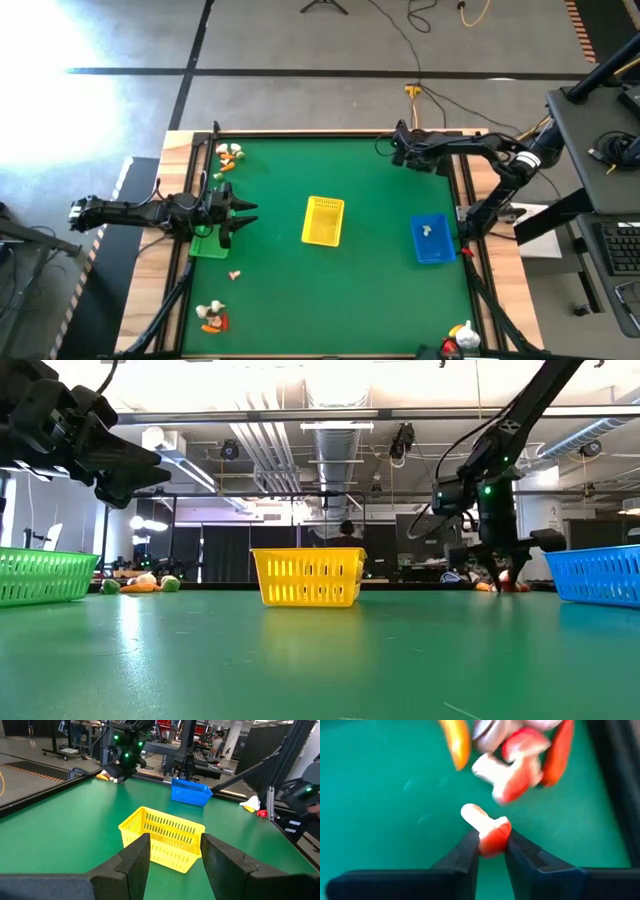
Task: Sort produce into baskets
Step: Put the red mushroom into the blue bin
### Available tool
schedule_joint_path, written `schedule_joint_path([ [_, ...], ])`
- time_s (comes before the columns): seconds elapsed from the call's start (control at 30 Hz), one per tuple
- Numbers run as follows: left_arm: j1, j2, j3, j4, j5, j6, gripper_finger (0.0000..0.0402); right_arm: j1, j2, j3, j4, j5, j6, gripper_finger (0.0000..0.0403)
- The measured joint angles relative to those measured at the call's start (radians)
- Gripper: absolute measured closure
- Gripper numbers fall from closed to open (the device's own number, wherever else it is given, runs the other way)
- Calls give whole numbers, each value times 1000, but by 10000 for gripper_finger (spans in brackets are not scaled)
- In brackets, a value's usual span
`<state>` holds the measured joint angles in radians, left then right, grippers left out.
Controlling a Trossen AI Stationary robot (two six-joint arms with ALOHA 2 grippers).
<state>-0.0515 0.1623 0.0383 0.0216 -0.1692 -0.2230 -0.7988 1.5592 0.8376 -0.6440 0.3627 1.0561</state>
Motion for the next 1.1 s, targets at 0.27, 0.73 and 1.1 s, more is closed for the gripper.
schedule_joint_path([
  [0.27,0,0,0,0,0,0,243,146,-102,4,-1,-86,-2,363],
  [0.73,0,0,0,0,0,0,243,773,-296,217,-461,-326,372,368],
  [1.1,0,0,0,0,0,0,243,798,-273,179,-810,-493,426,368],
])
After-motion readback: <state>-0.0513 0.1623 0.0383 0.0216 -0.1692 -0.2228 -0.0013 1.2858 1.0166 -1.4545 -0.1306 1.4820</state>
